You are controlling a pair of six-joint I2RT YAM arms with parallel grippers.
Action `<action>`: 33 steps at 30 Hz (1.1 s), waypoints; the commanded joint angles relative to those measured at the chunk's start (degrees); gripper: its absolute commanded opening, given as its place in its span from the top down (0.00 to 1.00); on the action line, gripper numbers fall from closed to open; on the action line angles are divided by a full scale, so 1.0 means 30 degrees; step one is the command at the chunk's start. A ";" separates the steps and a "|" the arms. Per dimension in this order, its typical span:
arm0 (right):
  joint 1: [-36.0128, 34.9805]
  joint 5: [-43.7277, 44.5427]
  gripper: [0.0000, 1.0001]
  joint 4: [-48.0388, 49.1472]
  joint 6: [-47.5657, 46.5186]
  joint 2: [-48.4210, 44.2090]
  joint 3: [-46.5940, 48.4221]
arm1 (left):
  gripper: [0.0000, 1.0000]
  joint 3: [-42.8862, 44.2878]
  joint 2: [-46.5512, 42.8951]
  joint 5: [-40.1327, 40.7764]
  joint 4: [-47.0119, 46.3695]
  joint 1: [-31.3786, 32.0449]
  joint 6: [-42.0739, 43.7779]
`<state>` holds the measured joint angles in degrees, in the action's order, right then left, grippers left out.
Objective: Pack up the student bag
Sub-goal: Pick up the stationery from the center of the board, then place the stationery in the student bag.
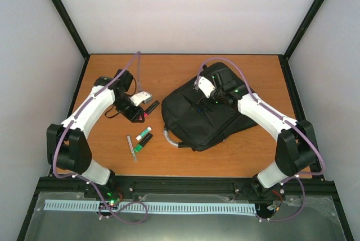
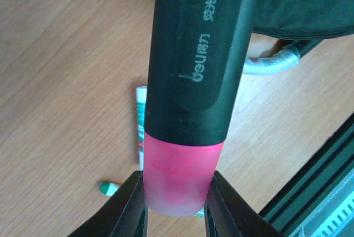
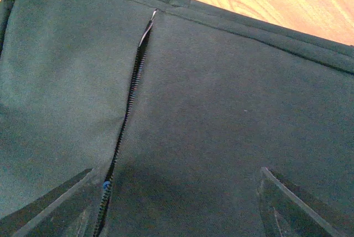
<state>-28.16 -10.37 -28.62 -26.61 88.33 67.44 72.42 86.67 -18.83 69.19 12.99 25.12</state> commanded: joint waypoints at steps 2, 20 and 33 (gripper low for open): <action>-0.0509 0.0025 0.22 0.0231 -0.0671 0.0767 0.0135 | 0.80 0.0345 0.0799 -0.0860 0.0328 0.1198 -0.0095; -0.0984 0.1610 0.84 -0.0326 -0.1443 0.1687 0.1323 | 0.81 0.3489 0.4849 -0.3081 -0.0929 0.4164 -0.1105; -0.0983 -0.0734 0.97 -0.0996 -0.0759 0.1214 0.2066 | 0.81 0.7869 0.9647 -0.5273 -0.1317 0.4749 -0.2443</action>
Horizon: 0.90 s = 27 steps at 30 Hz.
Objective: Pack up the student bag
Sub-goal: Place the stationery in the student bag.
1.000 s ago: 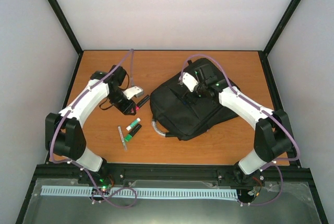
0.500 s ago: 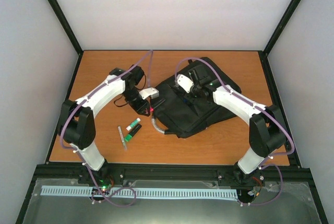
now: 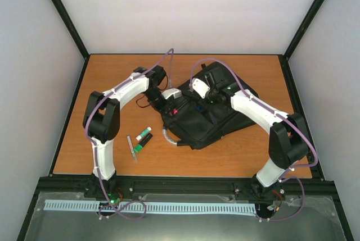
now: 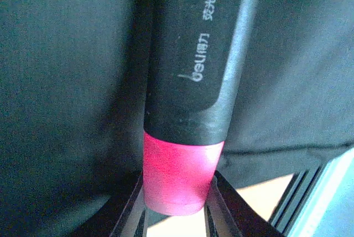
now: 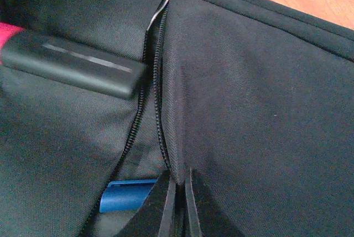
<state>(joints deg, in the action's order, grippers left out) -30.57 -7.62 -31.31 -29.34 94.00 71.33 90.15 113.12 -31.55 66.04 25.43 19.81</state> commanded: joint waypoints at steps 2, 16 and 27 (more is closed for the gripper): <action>-0.0182 -0.1988 0.97 -0.0188 0.0105 -0.0687 0.0774 | 0.81 0.2743 0.1407 -0.1043 -0.0232 0.0957 -0.0876; -0.0182 -0.2172 0.97 -0.0376 0.0006 -0.1215 0.0159 | 0.58 0.5672 0.2977 0.0070 -0.0089 0.1250 -0.2266; -0.0182 -0.2105 0.97 -0.0188 0.0162 -0.1039 0.0246 | 0.52 0.1559 -0.1253 0.1589 -0.0783 0.1250 -0.1933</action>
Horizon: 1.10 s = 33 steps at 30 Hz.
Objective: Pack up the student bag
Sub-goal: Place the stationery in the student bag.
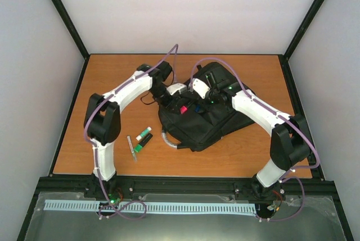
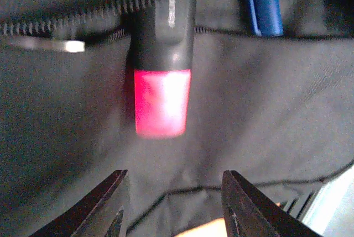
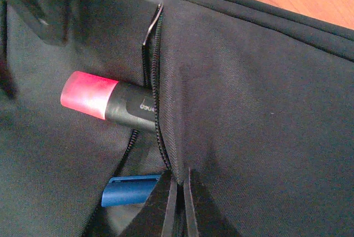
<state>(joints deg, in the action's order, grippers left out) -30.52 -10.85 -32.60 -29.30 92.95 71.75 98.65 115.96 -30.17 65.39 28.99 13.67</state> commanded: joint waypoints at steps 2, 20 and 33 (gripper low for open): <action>-0.0193 -0.1028 0.97 0.0273 0.0133 -0.0689 0.0039 | 0.58 -0.2242 -0.2712 0.1236 -0.0823 0.0062 0.0173; -0.0197 -0.1092 0.97 0.0180 -0.0080 -0.0898 -0.0078 | 0.96 -0.0429 0.1026 -0.1213 -0.2382 0.0062 -0.0719; -0.0196 -0.0500 0.97 -0.0184 -0.0395 -0.0609 0.0108 | 0.96 0.3852 0.4024 -0.2076 -0.3123 0.0062 -0.2264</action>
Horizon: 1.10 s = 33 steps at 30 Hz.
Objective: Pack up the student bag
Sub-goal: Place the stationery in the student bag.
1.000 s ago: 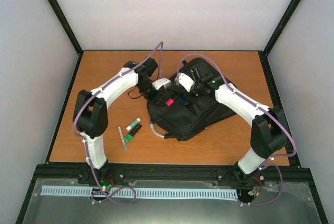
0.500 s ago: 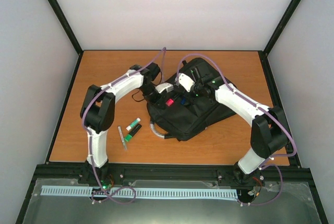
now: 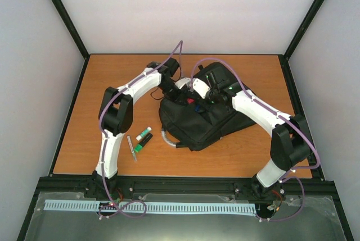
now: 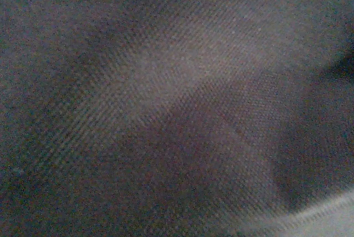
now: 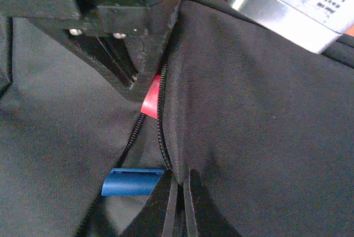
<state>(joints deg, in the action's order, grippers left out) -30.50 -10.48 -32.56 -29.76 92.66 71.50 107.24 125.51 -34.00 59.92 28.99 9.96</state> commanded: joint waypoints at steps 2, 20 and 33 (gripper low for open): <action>-0.0204 -0.0528 0.97 -0.0279 -0.0299 -0.0280 0.0453 | 0.95 0.0954 0.0976 -0.1186 -0.1706 0.0060 -0.1400; -0.0247 0.0018 0.29 -0.0180 -0.0216 0.0394 0.1667 | 0.91 -0.5259 -0.4935 -0.0945 -0.1913 -0.1334 -0.0391; -0.2039 0.5475 0.00 0.2325 -0.0219 0.2293 0.2047 | 0.43 -0.8109 -0.7532 0.1812 -0.3033 -0.3248 -0.1702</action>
<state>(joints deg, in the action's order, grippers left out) -35.31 -2.00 -30.09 -31.03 97.54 76.60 82.00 101.84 -31.24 52.51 18.74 6.44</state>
